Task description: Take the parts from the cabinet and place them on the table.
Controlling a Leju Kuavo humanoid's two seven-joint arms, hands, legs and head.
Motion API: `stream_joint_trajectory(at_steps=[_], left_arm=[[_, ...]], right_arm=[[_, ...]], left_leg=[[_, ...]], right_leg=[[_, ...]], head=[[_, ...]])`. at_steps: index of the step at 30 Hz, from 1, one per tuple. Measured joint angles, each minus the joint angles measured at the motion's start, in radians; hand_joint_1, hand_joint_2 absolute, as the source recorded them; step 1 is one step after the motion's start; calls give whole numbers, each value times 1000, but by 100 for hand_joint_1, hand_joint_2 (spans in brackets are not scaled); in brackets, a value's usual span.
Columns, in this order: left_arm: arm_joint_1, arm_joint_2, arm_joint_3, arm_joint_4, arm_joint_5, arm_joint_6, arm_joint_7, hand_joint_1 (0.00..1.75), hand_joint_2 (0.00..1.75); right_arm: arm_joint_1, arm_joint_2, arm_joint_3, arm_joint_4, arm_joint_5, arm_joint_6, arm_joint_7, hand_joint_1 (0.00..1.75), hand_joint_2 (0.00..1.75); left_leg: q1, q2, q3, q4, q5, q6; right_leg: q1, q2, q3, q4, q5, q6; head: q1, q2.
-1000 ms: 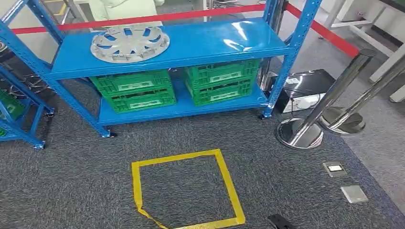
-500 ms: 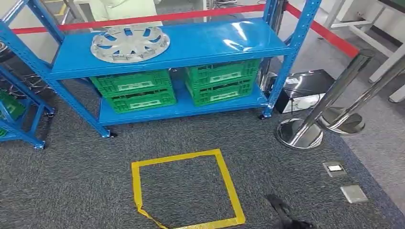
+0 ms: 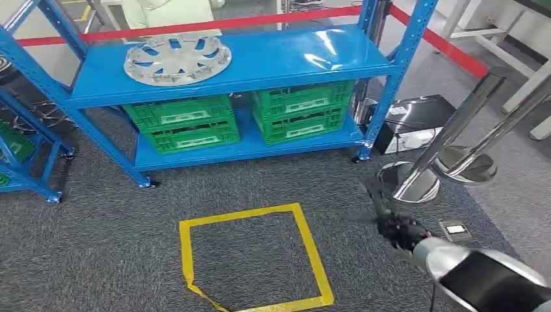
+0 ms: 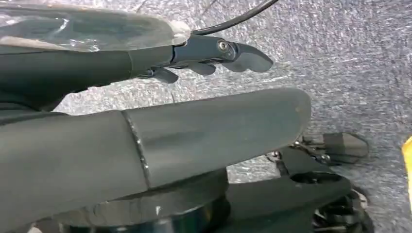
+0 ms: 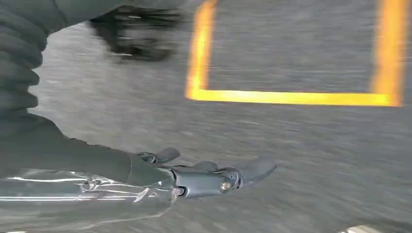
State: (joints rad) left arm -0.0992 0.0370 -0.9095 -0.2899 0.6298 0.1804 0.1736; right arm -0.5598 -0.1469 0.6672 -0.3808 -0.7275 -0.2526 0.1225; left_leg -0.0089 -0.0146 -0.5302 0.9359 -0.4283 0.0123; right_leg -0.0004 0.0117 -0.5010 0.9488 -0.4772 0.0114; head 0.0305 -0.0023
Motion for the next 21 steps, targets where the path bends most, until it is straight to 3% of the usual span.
stream_joint_trajectory(at_steps=[4, 15, 21], left_arm=[[-1, 2, -18, 3, 25, 8, 3, 0, 0], [-31, 12, -149, 25, 121, 51, 21, 0, 0], [-24, 16, -222, 42, 169, 77, 49, 0, 0]], right_arm=[[-73, -8, 7, -36, 8, -27, 11, 0, 175], [-384, -60, 30, -206, 54, -123, 45, 0, 175], [-501, -79, 39, -290, 98, -177, 78, 0, 175]], left_leg=[[0, -2, -1, 0, 1, 0], [0, 0, -1, 1, 2, -1], [0, 0, -2, 1, 2, -1]], right_leg=[[0, -2, 1, 0, 0, 0], [0, 0, -1, 0, 3, 0], [0, 1, -1, 0, 3, 0]], head=[[1, 0], [0, 0], [0, 0]])
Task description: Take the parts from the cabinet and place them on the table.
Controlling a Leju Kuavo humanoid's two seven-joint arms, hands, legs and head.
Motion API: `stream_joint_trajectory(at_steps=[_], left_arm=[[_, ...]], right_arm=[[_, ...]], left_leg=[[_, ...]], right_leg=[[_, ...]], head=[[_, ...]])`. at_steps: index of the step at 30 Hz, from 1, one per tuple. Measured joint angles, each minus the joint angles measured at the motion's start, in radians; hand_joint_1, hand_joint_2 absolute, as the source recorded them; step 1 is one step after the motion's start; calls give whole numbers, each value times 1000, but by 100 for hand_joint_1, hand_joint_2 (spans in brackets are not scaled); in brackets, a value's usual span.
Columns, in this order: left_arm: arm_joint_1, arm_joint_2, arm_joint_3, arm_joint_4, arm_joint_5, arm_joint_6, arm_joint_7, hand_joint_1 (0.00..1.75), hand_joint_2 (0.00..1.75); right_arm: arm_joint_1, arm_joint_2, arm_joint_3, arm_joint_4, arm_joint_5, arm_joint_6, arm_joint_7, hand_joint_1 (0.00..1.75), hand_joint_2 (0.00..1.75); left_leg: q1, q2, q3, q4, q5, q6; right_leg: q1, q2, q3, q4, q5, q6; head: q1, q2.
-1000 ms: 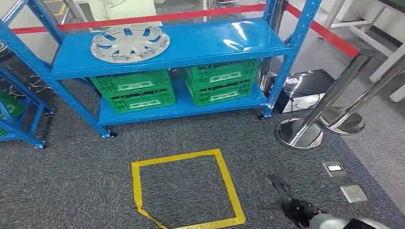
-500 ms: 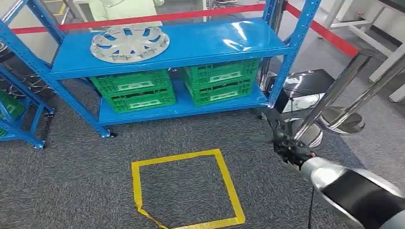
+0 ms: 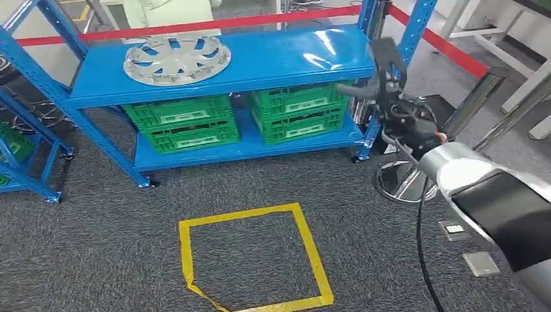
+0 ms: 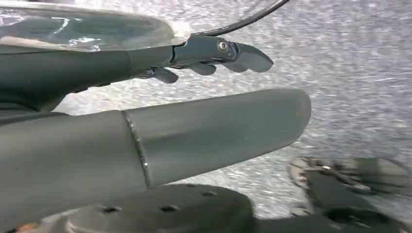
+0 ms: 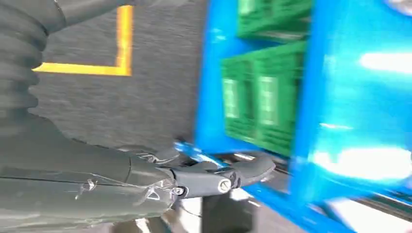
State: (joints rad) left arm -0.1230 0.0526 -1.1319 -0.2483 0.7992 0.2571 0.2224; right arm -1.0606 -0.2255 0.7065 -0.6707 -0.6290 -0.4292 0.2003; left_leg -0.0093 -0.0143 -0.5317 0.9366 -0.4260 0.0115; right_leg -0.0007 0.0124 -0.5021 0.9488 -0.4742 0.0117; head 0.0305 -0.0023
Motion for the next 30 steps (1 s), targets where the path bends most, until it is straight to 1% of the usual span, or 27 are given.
stream_joint_trajectory(at_steps=[3, 6, 10, 12, 13, 14, 15, 16, 18, 20, 23, 25, 26, 27, 30], left_arm=[[7, 1, -26, 6, 11, 24, 29, 0, 0], [8, 3, -43, 11, 30, 30, 45, 0, 0], [8, 5, -58, 15, 55, 28, 40, 0, 0], [8, 10, -61, 16, 56, 10, 25, 0, 0], [8, 13, -61, 16, 58, 6, 19, 0, 175], [7, 18, -61, 17, 68, 6, 16, 0, 175], [7, 21, -61, 19, 83, 8, 16, 0, 175], [7, 25, -61, 20, 100, 11, 16, 0, 0], [7, 32, -57, 21, 137, 18, 16, 0, 0], [7, 40, -55, 22, 148, 30, 15, 0, 0], [6, 47, -50, 23, 162, 56, -2, 0, 0], [6, 52, -49, 23, 169, 61, -13, 0, 0], [6, 55, -47, 23, 179, 65, -27, 0, 175], [6, 56, -41, 23, 191, 65, -47, 0, 175], [8, 61, -19, 23, 238, 59, -138, 0, 175]], right_arm=[[-5, -13, 4, -56, 41, -21, 22, 0, 175], [-6, -27, 8, -114, 86, -38, 50, 0, 175], [-4, -40, 17, -180, 161, -38, 92, 0, 175], [4, -43, 22, -219, 176, -38, 100, 0, 175], [8, -43, 26, -238, 176, -38, 96, 0, 175], [11, -43, 32, -252, 174, -35, 84, 0, 175], [12, -41, 42, -261, 158, -30, 57, 0, 175], [12, -32, 52, -262, 136, -18, 18, 0, 175], [10, -8, 68, -258, 100, 10, -54, 0, 175], [0, 24, 88, -243, 79, 33, -100, 0, 175], [-27, 71, 112, -214, 61, 65, -137, 0, 175], [-43, 98, 125, -193, 58, 75, -145, 0, 175], [-48, 109, 128, -186, 58, 84, -146, 0, 175], [-55, 122, 133, -180, 58, 90, -148, 0, 175], [-82, 154, 146, -160, 58, 99, -148, 0, 175]], left_leg=[[0, 0, 0, 0, 0, 0], [0, 0, -1, 0, 0, 0], [0, 0, -1, 0, 0, 0], [0, 0, -1, 0, 0, 0], [0, 0, -1, 0, 0, 0], [0, 0, -1, 0, 0, 0], [0, 0, -1, -1, 0, 0], [0, 0, -2, -1, 0, 0], [0, 0, -2, -1, 0, 0], [0, 0, -2, -1, 0, -1], [0, 0, -2, -1, 1, -1], [0, -1, -2, -1, 1, -1], [0, -1, -2, -1, 1, -2], [0, -1, -3, -1, 1, -2], [1, -2, -5, -1, 2, -2]], right_leg=[[0, 0, 0, 0, 0, 0], [0, 0, 0, 0, 0, 0], [0, 0, -1, 0, 0, 0], [0, 0, -1, 0, 0, 0], [0, 0, -1, 0, 0, 0], [0, 0, 0, 0, 0, 0], [0, 0, 0, 0, 0, 0], [1, 0, 0, 0, 0, 0], [1, 0, 0, 0, 0, 0], [1, 0, -1, 0, 0, 0], [1, 0, -1, 0, 0, 0], [1, 0, -1, 0, 0, 0], [1, -1, -1, 0, 0, 0], [2, -1, -2, 0, 0, 0], [1, -2, -3, 0, 0, 0]], head=[[0, 0], [0, 0], [0, 0], [0, 0], [0, 0], [0, 0], [0, 0], [0, 0], [0, 0], [0, 0], [0, 0], [-1, 0], [0, 0], [0, 0], [0, 0]])
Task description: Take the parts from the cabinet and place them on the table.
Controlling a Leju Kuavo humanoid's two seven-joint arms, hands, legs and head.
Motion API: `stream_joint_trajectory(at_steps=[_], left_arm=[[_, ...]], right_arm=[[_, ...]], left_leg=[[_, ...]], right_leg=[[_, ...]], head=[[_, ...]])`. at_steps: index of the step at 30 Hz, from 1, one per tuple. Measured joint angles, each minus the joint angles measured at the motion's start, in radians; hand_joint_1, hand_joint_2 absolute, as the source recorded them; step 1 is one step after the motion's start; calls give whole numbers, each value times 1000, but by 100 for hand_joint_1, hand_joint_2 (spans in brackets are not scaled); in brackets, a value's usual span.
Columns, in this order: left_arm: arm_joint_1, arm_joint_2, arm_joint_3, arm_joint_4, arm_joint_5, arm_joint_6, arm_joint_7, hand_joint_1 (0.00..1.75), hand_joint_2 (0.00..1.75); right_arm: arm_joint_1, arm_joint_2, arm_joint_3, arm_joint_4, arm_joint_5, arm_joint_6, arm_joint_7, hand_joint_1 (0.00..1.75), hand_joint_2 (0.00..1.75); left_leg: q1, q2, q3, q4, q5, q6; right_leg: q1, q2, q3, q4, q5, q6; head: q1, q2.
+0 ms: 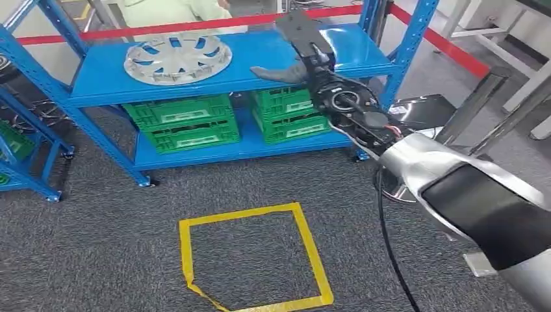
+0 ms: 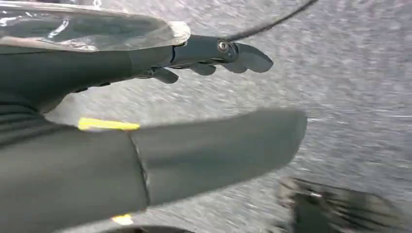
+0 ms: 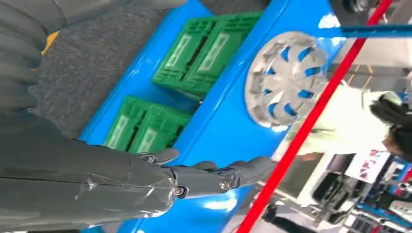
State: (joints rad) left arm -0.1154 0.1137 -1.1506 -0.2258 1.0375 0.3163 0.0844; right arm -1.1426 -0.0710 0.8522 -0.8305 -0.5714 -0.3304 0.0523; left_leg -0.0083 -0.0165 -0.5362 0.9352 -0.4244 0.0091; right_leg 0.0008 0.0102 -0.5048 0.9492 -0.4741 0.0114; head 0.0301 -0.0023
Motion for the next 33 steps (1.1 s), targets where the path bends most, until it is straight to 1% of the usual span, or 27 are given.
stream_joint_trajectory(at_steps=[1, 4, 7, 8, 10, 11, 15, 19, 22, 33], left_arm=[[0, 2, 9, 0, 16, -8, -18, 0, 0], [1, 3, 39, 0, 49, -62, -29, 0, 0], [5, 3, 56, 0, 62, -98, -27, 0, 0], [6, 3, 61, 0, 66, -105, -26, 0, 175], [8, 2, 81, 0, 84, -132, -28, 0, 175], [10, 2, 95, 0, 99, -146, -33, 0, 0], [13, 3, 128, 2, 122, -157, -40, 0, 0], [16, 9, 147, 4, 122, -137, -37, 0, 0], [16, 11, 163, 6, 127, -135, -38, 0, 0], [17, 14, 169, 7, 121, -135, -52, 0, 0]], right_arm=[[-9, 10, 2, 5, 0, 5, 0, 0, 175], [-21, 37, 8, 24, -5, 24, -4, 0, 175], [-26, 55, 15, 42, -7, 26, -14, 0, 175], [-28, 59, 17, 45, -7, 27, -16, 0, 175], [-38, 74, 21, 67, -11, 27, -21, 0, 175], [-42, 80, 23, 77, -14, 26, -22, 0, 175], [-45, 82, 31, 93, -18, 20, -19, 0, 175], [-44, 78, 32, 100, -18, 3, -5, 0, 175], [-43, 72, 32, 100, -21, -4, -1, 0, 175], [-34, 51, 32, 98, -21, -11, 10, 0, 175]], left_leg=[[0, 0, 0, 0, 0, 0], [0, 0, 0, 0, 0, 0], [0, 0, 0, 0, 0, 0], [0, 0, 0, 0, 0, 0], [0, 0, 0, 1, 0, 0], [0, 0, 0, 1, 0, 0], [0, 0, 0, 1, 0, 0], [0, 1, 0, 1, 0, 0], [0, 1, 0, 1, 0, 0], [0, 2, 0, 1, 0, 0]], right_leg=[[0, 0, 0, 0, 0, 0], [-1, 0, 0, 0, 0, 0], [-1, 0, 0, -1, 0, 0], [-1, 0, 0, -1, 0, 0], [-1, 0, 0, -1, 0, 0], [-1, 0, 0, -1, 0, 0], [-1, 0, 0, -1, 1, 0], [-1, 2, -1, -1, 1, 0], [-1, 2, -1, -1, 1, 0], [-1, 2, -1, -1, 1, 0]], head=[[0, 0], [0, 0], [0, 0], [0, 0], [0, 0], [0, 0], [0, 0], [0, 0], [0, 0], [0, 0]])
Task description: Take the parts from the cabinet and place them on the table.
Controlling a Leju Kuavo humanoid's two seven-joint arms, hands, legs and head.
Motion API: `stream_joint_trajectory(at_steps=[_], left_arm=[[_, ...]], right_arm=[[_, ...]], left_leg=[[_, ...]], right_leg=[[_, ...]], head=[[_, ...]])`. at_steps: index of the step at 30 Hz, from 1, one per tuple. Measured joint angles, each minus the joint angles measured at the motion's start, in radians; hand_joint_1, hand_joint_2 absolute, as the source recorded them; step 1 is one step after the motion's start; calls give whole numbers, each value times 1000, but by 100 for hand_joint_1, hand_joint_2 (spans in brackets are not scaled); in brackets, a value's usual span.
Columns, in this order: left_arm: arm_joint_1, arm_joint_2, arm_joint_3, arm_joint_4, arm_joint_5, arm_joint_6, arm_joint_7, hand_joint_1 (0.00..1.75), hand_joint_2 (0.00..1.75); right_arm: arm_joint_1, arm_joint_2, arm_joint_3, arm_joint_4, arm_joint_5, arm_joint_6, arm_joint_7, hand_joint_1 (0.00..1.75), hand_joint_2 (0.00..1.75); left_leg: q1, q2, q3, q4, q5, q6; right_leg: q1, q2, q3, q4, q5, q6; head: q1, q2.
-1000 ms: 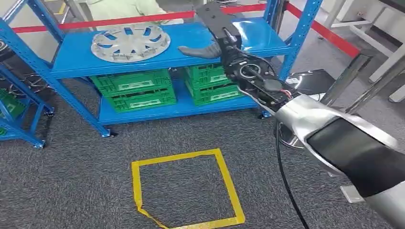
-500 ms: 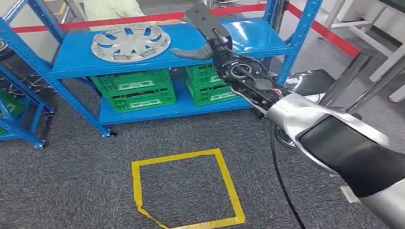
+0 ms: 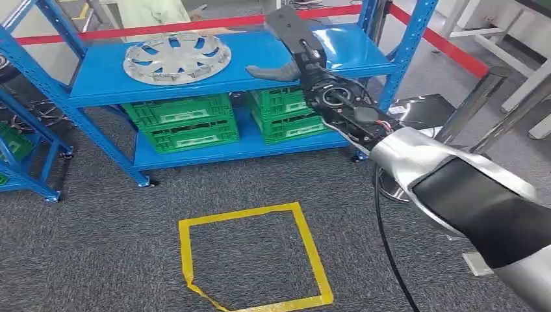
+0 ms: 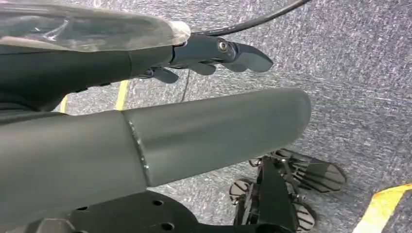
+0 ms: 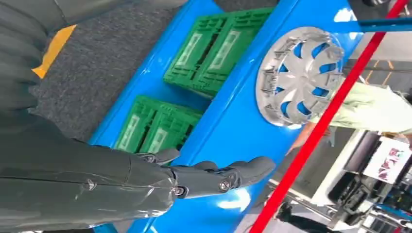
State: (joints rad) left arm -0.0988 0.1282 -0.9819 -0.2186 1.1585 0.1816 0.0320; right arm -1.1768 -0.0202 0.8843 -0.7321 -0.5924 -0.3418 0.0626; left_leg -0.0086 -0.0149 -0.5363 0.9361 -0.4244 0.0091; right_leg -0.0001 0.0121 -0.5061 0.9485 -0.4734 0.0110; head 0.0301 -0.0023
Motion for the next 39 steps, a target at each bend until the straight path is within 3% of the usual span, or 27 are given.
stream_joint_trajectory(at_steps=[23, 24, 26, 27, 28, 31, 32, 33, 34, 35, 36, 37, 38, 39], left_arm=[[1, 0, 3, 1, 0, -6, 17, 0, 0], [1, 1, 3, 1, 0, -13, 13, 0, 0], [1, 6, 3, 2, 0, -14, 7, 0, 0], [0, 5, 3, 2, 0, -17, 6, 0, 0], [0, 3, 3, 2, 0, -18, 4, 0, 0], [0, 3, 3, 2, 0, -20, 4, 0, 0], [0, 3, 3, 2, -1, -20, 3, 0, 0], [0, 3, 3, 2, -1, -20, 3, 0, 0], [1, 2, 3, 2, -1, -20, 3, 0, 0], [3, 0, 3, 2, -1, -20, 3, 0, 0], [4, -2, 3, 2, -1, -20, 3, 0, 0], [5, 3, 3, 3, -1, -20, 3, 0, 0], [0, 10, 3, 6, -1, -20, 3, 0, 0], [-2, 7, 3, 6, -1, -21, 3, 0, 0]], right_arm=[[26, -21, 2, 0, -10, 32, -19, 0, 175], [26, -23, 2, 0, -10, 33, -18, 0, 175], [26, -24, 2, 0, -9, 35, -17, 0, 175], [26, -26, 2, 0, -8, 35, -16, 0, 175], [25, -32, 2, 0, -7, 35, -17, 0, 175], [28, -34, 2, 0, -7, 46, -18, 0, 175], [37, -35, 2, 0, -7, 47, -17, 0, 175], [45, -39, 2, 0, -7, 47, -17, 0, 175], [47, -40, 2, 0, -7, 49, -17, 0, 175], [46, -41, 2, 0, -7, 50, -17, 0, 0], [43, -41, 2, 0, -7, 50, -18, 0, 0], [46, -43, 2, 0, -7, 51, -18, 0, 0], [43, -44, 3, 0, -5, 54, -19, 0, 0], [47, -44, 4, 0, -2, 55, -20, 0, 0]], left_leg=[[0, 1, 0, 0, 0, 0], [-1, 0, -2, 3, -2, 2], [-7, 1, 3, -10, 5, 19], [10, 4, 20, -47, 19, 19], [10, 7, 30, -62, 25, 14], [18, 16, 34, -69, 25, 16], [23, 17, 35, -68, 23, 12], [30, 16, 36, -65, 19, 6], [39, 14, 36, -58, 13, -3], [48, 13, 36, -45, 4, -15], [57, 12, 34, -28, -8, -28], [58, 11, 26, -9, -22, -42], [54, 8, 15, 13, -31, -54], [53, 5, 8, 12, -28, -57]], right_leg=[[0, 0, 0, 0, 0, 0], [-4, 1, 1, -4, 2, 2], [-5, 0, 4, -18, 10, 15], [0, 1, 6, -19, 6, 16], [0, -1, 2, -1, -2, 22], [-14, -2, -120, 220, -95, 43], [-21, -2, -157, 278, -103, 51], [-29, -3, -170, 283, -85, 60], [-39, -4, -157, 236, -42, 71], [-48, -6, -127, 160, 9, 82], [-59, -10, -91, 71, 59, 96], [-63, -5, -76, 35, 48, 121], [-59, 9, -75, 34, 40, 104], [-56, 11, -75, 48, 34, 71]], head=[[0, 0], [0, 0], [-3, 0], [-2, 0], [1, 0], [9, 0], [8, 0], [9, 0], [13, 0], [17, 0], [21, 0], [26, 0], [34, 0], [29, 0]])
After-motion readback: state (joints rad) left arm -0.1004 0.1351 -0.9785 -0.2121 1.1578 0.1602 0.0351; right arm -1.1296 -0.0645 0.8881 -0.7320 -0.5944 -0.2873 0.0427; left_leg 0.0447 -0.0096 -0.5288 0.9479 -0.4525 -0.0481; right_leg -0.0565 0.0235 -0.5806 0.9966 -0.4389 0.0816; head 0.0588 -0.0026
